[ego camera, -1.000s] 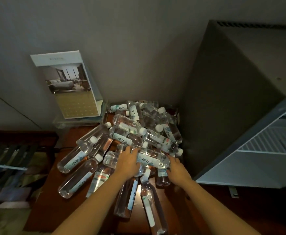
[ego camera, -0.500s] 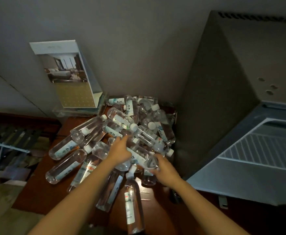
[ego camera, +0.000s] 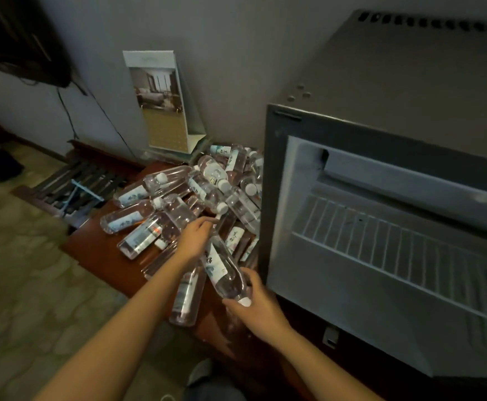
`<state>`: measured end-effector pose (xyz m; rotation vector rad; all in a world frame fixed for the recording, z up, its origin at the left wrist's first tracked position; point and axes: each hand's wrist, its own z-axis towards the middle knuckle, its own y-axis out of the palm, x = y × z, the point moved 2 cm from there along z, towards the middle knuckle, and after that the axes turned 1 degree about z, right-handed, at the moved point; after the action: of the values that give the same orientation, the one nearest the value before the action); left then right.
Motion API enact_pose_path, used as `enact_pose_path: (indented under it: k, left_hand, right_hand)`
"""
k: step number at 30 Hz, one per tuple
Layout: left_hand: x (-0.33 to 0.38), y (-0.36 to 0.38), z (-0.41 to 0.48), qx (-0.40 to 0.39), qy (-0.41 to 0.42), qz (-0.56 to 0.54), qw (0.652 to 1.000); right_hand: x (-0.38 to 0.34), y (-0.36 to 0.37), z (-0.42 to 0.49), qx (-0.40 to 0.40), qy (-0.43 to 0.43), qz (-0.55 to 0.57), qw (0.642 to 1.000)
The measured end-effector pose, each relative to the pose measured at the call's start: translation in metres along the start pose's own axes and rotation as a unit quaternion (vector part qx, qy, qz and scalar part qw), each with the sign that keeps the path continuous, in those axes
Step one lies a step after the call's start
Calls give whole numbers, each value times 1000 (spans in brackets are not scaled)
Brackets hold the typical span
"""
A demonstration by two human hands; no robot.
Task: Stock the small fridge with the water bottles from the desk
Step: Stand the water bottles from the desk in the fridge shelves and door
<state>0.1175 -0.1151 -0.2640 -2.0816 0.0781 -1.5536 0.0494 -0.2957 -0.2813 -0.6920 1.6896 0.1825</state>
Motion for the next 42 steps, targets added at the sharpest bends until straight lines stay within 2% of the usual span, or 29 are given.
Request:
enact_pose_path:
  k: [6,9,13,16,18,21,25,28,31,32,35,42]
  left_hand:
    - [-10,18,-37,33,-79,-85,993]
    - [-16,24,-43,0,-117,-137,984]
    - [-29,33,-44,-152,-119,-76,978]
    - [-38,38,-42,-314,-102,38,943]
    - [-42,44,-41,-390,-81,124,909]
    - [-48,56,-44,-443,-72,124,885]
    - [-62,74,-45,-490,4,71,869]
    - [-83,93,-47,-439,101,77,889]
    - [-107,115,-56,-326,224,68,916]
    - [-114,123,-64,-291,255,63,920]
    - [-109,134,-94,-235,276,43,931]
    - [-64,128,-131,-128,379,49,915]
  right_hand:
    - [15,-30,-27,105,20,120,987]
    - [12,-45,-22,174,26,102,979]
    - [11,-55,-16,240,-11,50,969]
    - [15,-54,-10,266,-36,38,962]
    - [21,-56,-7,282,-69,34,956]
    - [31,-61,-1,301,-141,35,943]
    - [45,-65,12,344,-242,57,905]
    - [62,-68,15,398,-305,60,863]
    - [84,-64,1,413,-335,66,844]
    - [90,-61,-6,402,-337,59,849]
    - [89,-57,-33,380,-305,92,868]
    - [68,-62,-89,297,-282,14,912]
